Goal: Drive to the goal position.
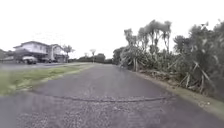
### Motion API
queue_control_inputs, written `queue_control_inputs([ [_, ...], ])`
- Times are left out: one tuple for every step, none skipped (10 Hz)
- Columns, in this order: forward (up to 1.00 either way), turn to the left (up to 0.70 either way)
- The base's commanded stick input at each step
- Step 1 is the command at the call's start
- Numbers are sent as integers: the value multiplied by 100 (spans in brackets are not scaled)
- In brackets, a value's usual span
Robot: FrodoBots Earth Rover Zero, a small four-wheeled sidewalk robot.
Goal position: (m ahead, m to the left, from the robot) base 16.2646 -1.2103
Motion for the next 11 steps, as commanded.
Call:
queue_control_inputs([
  [70,0],
  [70,0],
  [70,0],
  [70,0],
  [70,0],
  [70,0],
  [70,0],
  [70,0],
  [70,0],
  [70,0],
  [70,1],
])
